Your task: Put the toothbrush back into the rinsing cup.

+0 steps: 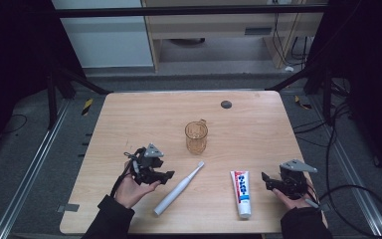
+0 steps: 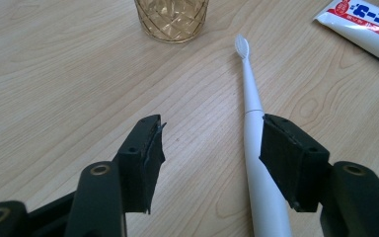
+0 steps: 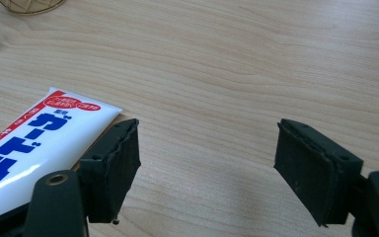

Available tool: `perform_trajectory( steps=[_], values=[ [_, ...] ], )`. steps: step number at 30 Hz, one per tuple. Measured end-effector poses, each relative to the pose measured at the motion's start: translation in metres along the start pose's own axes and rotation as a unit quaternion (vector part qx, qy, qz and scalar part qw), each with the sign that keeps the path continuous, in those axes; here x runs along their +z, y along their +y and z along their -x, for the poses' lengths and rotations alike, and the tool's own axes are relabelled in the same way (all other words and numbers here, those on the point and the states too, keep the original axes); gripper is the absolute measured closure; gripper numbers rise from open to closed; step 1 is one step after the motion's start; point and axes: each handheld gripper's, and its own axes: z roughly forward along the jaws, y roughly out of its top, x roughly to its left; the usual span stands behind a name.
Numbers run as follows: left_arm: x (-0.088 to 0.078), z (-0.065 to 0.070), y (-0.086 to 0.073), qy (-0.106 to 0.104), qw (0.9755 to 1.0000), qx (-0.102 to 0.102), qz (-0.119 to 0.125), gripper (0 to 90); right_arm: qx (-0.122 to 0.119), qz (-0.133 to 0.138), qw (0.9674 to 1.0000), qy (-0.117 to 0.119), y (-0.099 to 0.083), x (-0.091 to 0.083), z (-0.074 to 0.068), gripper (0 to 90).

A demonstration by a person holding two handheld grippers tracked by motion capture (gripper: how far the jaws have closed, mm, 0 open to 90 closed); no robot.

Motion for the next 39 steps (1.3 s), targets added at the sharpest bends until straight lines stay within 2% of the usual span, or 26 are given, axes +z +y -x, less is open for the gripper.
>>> perform_trajectory(
  steps=[10, 18, 28, 39],
  values=[
    [0.015, 0.009, 0.011, -0.017, 0.9993, 0.016, -0.030, 40.8, -0.003, -0.003, 1.0000, 0.003, 0.000, 0.001, 0.000, 25.0],
    [0.027, 0.017, 0.013, -0.026, 0.9976, 0.030, -0.058, 43.6, -0.004, -0.005, 1.0000, 0.003, 0.000, 0.002, 0.001, 25.0],
    [0.041, 0.023, 0.015, -0.030, 0.9951, 0.034, -0.088, 45.6, -0.004, -0.005, 1.0000, 0.005, 0.000, 0.002, 0.001, 25.0],
    [0.053, 0.029, 0.015, -0.033, 0.9926, 0.037, -0.111, 48.0, -0.003, -0.006, 1.0000, 0.006, 0.000, 0.003, 0.001, 25.0]
  ],
)
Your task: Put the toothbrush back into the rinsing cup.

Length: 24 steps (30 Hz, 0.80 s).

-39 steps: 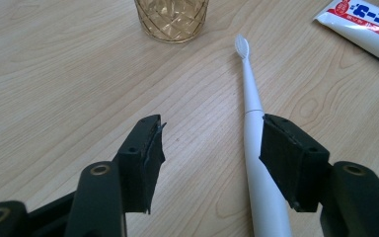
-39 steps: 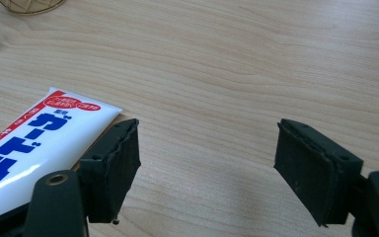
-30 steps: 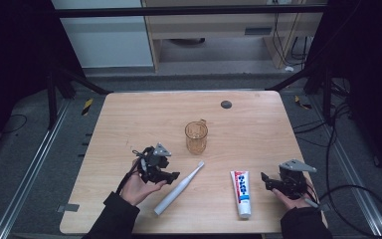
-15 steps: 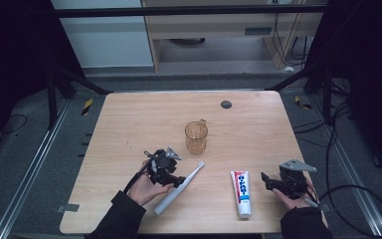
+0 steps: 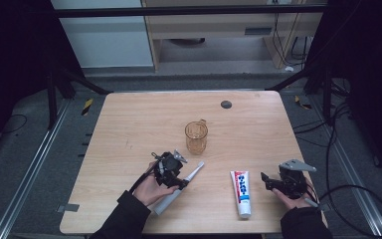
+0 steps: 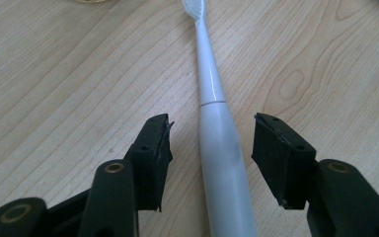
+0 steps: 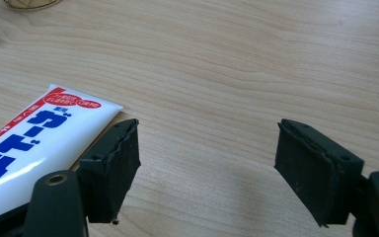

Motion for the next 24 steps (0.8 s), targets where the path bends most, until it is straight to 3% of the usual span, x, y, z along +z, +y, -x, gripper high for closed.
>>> perform_trajectory(
  steps=[24],
  values=[
    [0.016, 0.002, 0.000, -0.008, 0.9992, -0.007, -0.039, 53.8, 0.001, -0.001, 1.0000, 0.003, 0.000, 0.000, 0.000, 25.4]
  ],
)
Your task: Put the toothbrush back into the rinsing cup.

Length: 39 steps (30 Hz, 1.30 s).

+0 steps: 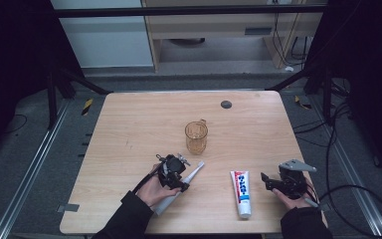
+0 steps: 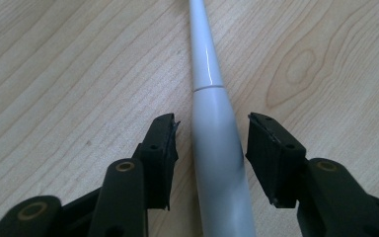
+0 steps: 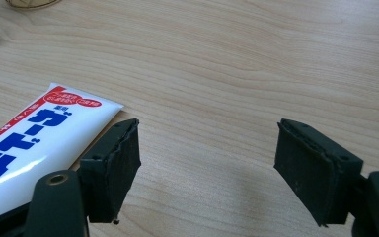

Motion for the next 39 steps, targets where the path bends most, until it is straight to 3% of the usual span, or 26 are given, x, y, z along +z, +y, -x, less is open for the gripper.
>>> perform_trajectory(
  steps=[24, 39],
  values=[
    [0.0053, 0.0010, 0.0020, -0.013, 0.9998, -0.002, -0.014, 65.8, -0.001, -0.001, 1.0000, 0.001, 0.0001, 0.0000, -0.0004, 26.1],
    [0.0043, -0.0001, 0.0045, -0.010, 0.9996, 0.004, -0.027, 66.9, -0.003, -0.002, 1.0000, 0.000, 0.0001, -0.0002, -0.0001, 26.5]
  ],
)
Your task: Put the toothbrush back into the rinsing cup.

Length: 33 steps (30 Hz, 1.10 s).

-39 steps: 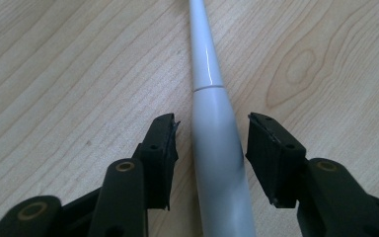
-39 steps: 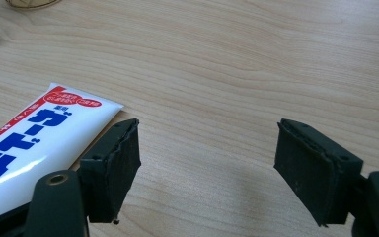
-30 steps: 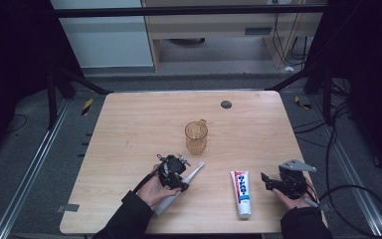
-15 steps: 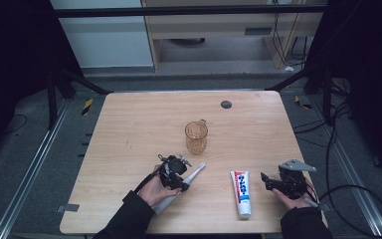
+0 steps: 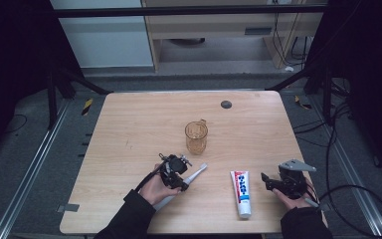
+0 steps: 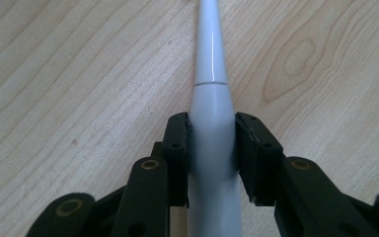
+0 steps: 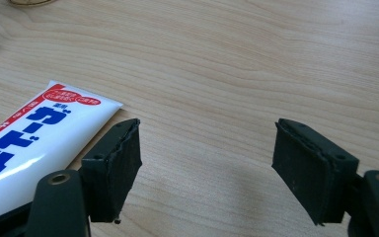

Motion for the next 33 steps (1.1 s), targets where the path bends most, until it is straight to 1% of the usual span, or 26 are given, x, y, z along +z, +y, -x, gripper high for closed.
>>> perform_trajectory(
  steps=[4, 6, 7, 8, 11, 18, 24, 30, 31, 33],
  values=[
    [-0.005, 0.000, 0.000, -0.001, 1.0000, 0.002, 0.006, 67.0, -0.001, 0.001, 1.0000, 0.000, 0.000, 0.000, 0.000, 26.7],
    [-0.009, 0.001, 0.000, -0.003, 0.9999, 0.000, 0.017, 67.0, -0.002, 0.001, 1.0000, -0.001, 0.000, 0.000, 0.001, 26.7],
    [-0.009, 0.001, 0.000, -0.003, 0.9999, 0.000, 0.017, 67.0, -0.002, 0.001, 1.0000, -0.001, 0.000, 0.000, 0.001, 26.7],
    [-0.013, 0.001, -0.001, -0.003, 0.9997, 0.003, 0.025, 67.0, -0.002, 0.001, 1.0000, -0.001, 0.000, 0.000, 0.001, 26.8],
    [-0.019, 0.002, -0.001, -0.001, 0.9994, 0.005, 0.035, 67.0, -0.002, 0.002, 1.0000, -0.001, 0.000, 0.000, 0.001, 26.8],
    [-0.034, 0.001, -0.004, 0.000, 0.9978, -0.001, 0.066, 67.1, -0.002, 0.002, 1.0000, -0.001, 0.000, -0.001, 0.001, 26.8],
    [-0.053, -0.003, -0.007, 0.006, 0.9948, -0.008, 0.101, 67.1, -0.002, 0.002, 1.0000, -0.001, 0.000, -0.001, 0.001, 26.8],
    [-0.072, -0.007, -0.010, 0.013, 0.9912, -0.012, 0.131, 67.1, -0.002, 0.001, 1.0000, -0.001, 0.000, 0.000, 0.001, 26.8],
    [-0.072, -0.007, -0.010, 0.013, 0.9912, -0.012, 0.131, 67.1, -0.002, 0.001, 1.0000, -0.001, 0.000, 0.000, 0.001, 26.8],
    [-0.081, -0.009, -0.012, 0.019, 0.9890, -0.018, 0.145, 67.1, -0.001, 0.002, 1.0000, -0.001, 0.000, -0.001, 0.001, 26.9]
  ],
)
